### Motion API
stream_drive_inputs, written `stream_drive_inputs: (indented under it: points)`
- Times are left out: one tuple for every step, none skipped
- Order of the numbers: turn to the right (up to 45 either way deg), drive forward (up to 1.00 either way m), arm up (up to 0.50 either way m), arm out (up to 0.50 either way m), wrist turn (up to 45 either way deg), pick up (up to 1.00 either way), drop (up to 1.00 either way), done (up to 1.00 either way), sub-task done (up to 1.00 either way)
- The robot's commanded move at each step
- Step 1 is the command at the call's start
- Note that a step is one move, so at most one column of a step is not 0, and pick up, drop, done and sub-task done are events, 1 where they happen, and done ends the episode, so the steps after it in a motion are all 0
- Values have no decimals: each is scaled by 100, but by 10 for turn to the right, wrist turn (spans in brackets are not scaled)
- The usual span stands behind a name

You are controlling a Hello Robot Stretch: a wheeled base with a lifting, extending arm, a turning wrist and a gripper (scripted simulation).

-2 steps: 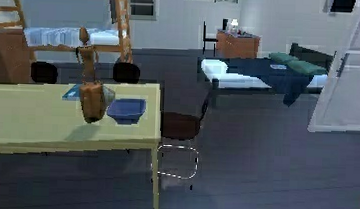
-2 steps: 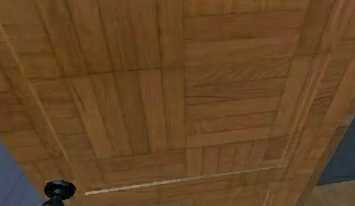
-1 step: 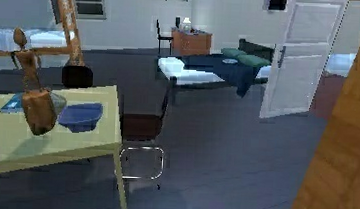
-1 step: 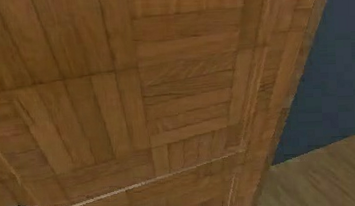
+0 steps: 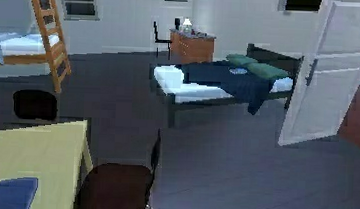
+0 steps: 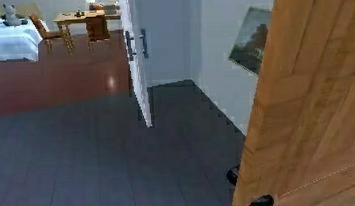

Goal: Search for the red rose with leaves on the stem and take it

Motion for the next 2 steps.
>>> stream_drive_inputs:
  points:
    - [390,0,0,0,0,0,0,0,0]
    - [0,70,0,0,0,0,0,0,0]
